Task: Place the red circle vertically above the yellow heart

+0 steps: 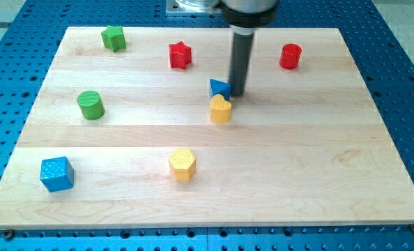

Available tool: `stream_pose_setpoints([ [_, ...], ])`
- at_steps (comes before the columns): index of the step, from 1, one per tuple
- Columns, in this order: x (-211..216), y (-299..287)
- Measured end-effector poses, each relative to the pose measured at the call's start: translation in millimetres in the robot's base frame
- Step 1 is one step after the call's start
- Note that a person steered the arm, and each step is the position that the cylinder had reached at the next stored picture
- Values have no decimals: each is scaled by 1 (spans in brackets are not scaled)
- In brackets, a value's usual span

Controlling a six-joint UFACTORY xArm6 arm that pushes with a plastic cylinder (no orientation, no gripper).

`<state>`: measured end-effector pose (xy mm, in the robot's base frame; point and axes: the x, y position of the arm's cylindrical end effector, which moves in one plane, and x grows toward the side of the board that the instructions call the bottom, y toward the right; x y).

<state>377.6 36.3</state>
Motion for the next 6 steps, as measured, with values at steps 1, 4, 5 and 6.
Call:
stream_pose_setpoints([
  [1,11,-37],
  [4,-120,64],
  [5,-144,168],
  [6,-106,187],
])
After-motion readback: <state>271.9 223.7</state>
